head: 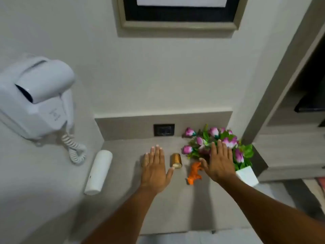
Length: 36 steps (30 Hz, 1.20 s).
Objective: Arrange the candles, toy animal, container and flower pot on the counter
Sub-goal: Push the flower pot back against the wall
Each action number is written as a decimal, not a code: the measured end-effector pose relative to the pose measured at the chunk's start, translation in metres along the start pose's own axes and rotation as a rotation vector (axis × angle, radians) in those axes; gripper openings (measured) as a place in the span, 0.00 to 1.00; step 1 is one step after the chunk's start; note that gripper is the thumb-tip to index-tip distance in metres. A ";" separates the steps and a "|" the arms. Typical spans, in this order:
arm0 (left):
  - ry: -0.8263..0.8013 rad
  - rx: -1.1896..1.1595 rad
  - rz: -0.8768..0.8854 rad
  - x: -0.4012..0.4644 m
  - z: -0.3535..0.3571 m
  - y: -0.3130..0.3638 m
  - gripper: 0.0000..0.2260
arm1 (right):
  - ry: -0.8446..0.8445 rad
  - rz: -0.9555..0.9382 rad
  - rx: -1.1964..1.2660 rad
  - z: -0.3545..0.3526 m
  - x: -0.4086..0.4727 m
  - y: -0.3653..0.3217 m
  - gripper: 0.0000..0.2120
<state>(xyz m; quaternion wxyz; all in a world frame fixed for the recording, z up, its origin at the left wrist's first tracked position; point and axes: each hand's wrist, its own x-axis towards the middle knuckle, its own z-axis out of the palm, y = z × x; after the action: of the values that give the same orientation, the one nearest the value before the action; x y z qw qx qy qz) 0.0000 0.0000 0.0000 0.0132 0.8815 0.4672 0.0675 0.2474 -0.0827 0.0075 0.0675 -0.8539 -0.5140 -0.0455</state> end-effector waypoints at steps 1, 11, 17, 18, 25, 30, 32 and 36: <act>-0.051 0.016 -0.003 -0.011 0.013 0.006 0.39 | -0.043 0.037 -0.026 0.006 -0.011 0.011 0.42; -0.233 0.007 0.042 -0.059 0.102 0.018 0.40 | -0.198 0.176 -0.143 0.042 -0.066 0.070 0.42; -0.217 -0.020 0.055 -0.044 0.117 0.028 0.41 | -0.194 0.295 0.011 0.039 -0.059 0.092 0.43; -0.219 -0.023 0.054 -0.042 0.120 0.029 0.41 | -0.204 0.320 0.049 0.038 -0.056 0.094 0.44; -0.236 -0.040 0.030 -0.047 0.129 0.024 0.40 | -0.305 0.494 0.218 0.030 -0.016 0.103 0.46; -0.244 -0.062 0.011 -0.049 0.124 0.023 0.39 | -0.493 0.540 0.212 0.025 0.018 0.116 0.44; -0.251 -0.064 0.014 -0.049 0.124 0.023 0.39 | -0.540 0.518 0.190 0.027 0.025 0.122 0.35; -0.254 -0.058 0.010 -0.049 0.127 0.020 0.39 | -0.468 0.570 0.321 0.030 0.038 0.121 0.24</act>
<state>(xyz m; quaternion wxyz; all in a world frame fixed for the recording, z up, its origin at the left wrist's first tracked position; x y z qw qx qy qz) 0.0063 -0.0469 -0.1297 0.0974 0.8846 0.4551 -0.0309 0.3723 -0.1004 -0.0250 0.0911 -0.9282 -0.2587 0.2515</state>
